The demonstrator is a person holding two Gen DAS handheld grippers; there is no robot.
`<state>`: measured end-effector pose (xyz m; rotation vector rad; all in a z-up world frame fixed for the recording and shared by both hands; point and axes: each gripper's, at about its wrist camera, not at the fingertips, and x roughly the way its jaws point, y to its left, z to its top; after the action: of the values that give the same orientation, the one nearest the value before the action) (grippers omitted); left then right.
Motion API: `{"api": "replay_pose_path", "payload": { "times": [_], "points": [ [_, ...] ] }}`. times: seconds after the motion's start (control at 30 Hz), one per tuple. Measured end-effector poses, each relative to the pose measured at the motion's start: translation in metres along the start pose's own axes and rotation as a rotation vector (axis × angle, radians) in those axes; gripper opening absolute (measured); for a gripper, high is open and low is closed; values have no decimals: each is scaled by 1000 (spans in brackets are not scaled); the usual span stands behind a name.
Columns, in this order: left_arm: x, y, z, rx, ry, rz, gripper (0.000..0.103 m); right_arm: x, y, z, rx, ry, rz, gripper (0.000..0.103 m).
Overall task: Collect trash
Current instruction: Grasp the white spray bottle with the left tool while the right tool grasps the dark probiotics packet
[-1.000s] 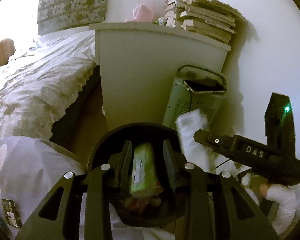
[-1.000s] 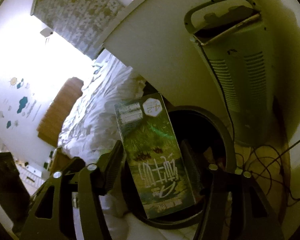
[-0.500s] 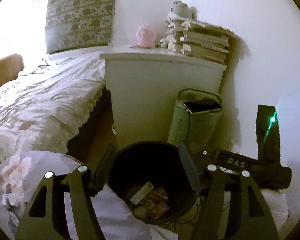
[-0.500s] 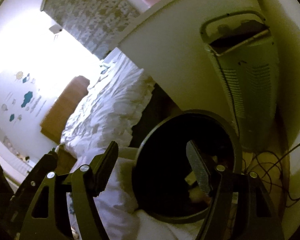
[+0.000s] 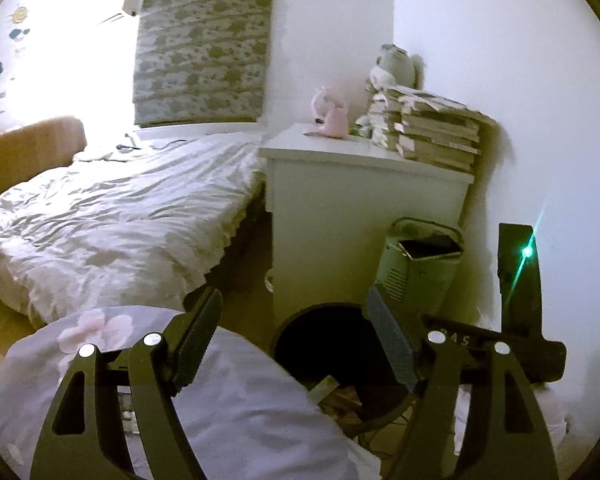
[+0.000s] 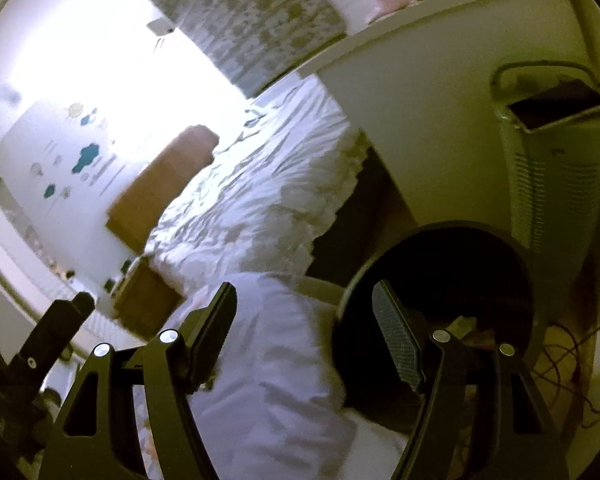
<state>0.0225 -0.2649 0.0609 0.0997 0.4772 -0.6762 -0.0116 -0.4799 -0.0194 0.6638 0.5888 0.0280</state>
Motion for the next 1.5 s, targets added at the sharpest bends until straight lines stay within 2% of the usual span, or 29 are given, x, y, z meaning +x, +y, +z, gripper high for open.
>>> {"api": "replay_pose_path", "payload": {
  "times": [0.03, 0.1, 0.3, 0.53, 0.7, 0.87, 0.97, 1.03, 1.2, 1.33, 1.47, 1.5],
  "points": [
    [-3, 4, 0, -5, -3, 7, 75, 2, 5, -1, -8, 5, 3, 71],
    [-9, 14, -2, -20, -8, 22, 75, 5, 18, -3, -23, 13, 15, 77],
    [-12, 50, -18, -69, 16, 62, 77, 26, 54, -10, -83, 70, 39, 77],
    [-8, 139, -63, -185, 127, 174, 77, 66, 100, -27, -172, 163, 65, 77],
    [-10, 212, -108, -266, 251, 228, 77, 102, 141, -43, -256, 235, 82, 77],
    [-18, 264, -142, -376, 308, 227, 77, 146, 189, -63, -377, 319, 105, 77],
    [-17, 293, -150, -447, 313, 209, 75, 173, 220, -81, -455, 370, 118, 72],
    [-12, 298, -149, -460, 309, 200, 75, 189, 234, -90, -490, 395, 115, 68],
    [20, 308, -145, -451, 342, 156, 59, 222, 253, -98, -509, 436, 117, 64],
    [43, 312, -146, -428, 401, 164, 38, 245, 260, -95, -520, 464, 100, 64],
    [46, 317, -149, -395, 403, 191, 25, 272, 267, -99, -546, 499, 75, 64],
    [45, 319, -150, -401, 399, 183, 25, 280, 269, -100, -556, 512, 70, 64]
  ]
}}
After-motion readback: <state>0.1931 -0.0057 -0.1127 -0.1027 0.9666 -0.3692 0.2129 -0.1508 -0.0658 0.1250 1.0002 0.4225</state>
